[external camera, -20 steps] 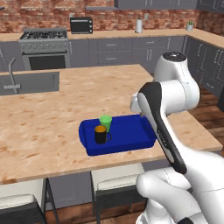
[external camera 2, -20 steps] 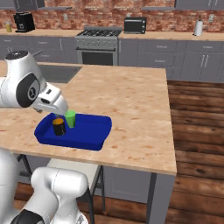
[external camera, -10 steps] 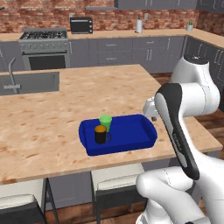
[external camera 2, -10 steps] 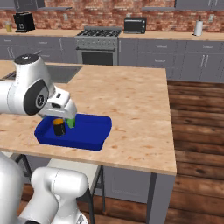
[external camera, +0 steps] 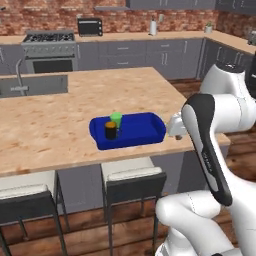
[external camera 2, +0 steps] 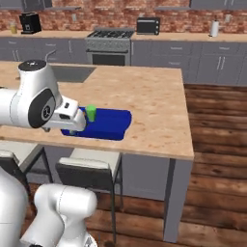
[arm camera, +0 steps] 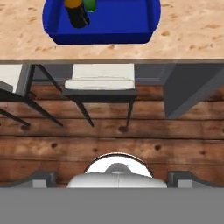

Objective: There is a tray on the dining counter. Grab the cup, mug, and pitcher and place them on the tray. The pitcher may be placed next to the tray if it cannot fit the tray.

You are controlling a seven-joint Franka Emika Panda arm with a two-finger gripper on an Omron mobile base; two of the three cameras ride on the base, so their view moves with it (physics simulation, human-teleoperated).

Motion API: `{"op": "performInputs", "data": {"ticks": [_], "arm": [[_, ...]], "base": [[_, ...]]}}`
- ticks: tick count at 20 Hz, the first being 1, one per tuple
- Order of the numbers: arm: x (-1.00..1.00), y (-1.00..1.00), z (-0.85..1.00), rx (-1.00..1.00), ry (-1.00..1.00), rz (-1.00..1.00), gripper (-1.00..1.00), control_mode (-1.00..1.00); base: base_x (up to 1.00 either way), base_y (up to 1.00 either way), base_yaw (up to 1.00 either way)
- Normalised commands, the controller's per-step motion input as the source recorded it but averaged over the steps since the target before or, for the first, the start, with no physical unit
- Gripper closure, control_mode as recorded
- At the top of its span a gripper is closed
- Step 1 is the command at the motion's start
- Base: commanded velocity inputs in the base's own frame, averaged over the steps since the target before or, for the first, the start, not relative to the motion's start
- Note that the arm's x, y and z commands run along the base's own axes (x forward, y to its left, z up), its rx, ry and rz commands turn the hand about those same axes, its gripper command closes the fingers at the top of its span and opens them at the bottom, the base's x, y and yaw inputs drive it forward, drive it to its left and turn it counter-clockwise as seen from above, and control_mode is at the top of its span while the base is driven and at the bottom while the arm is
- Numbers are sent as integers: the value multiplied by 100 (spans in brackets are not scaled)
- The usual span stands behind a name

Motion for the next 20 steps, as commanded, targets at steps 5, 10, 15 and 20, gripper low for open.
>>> {"op": "performInputs", "data": {"ticks": [5,10,15,20], "arm": [[0,0,0,0,0,0,-100,100],[0,0,0,0,0,0,-100,100],[0,0,0,0,0,0,-100,100],[0,0,0,0,0,0,-100,100]], "base": [[-64,100,0],[-2,100,0],[0,100,0],[0,100,0]]}}
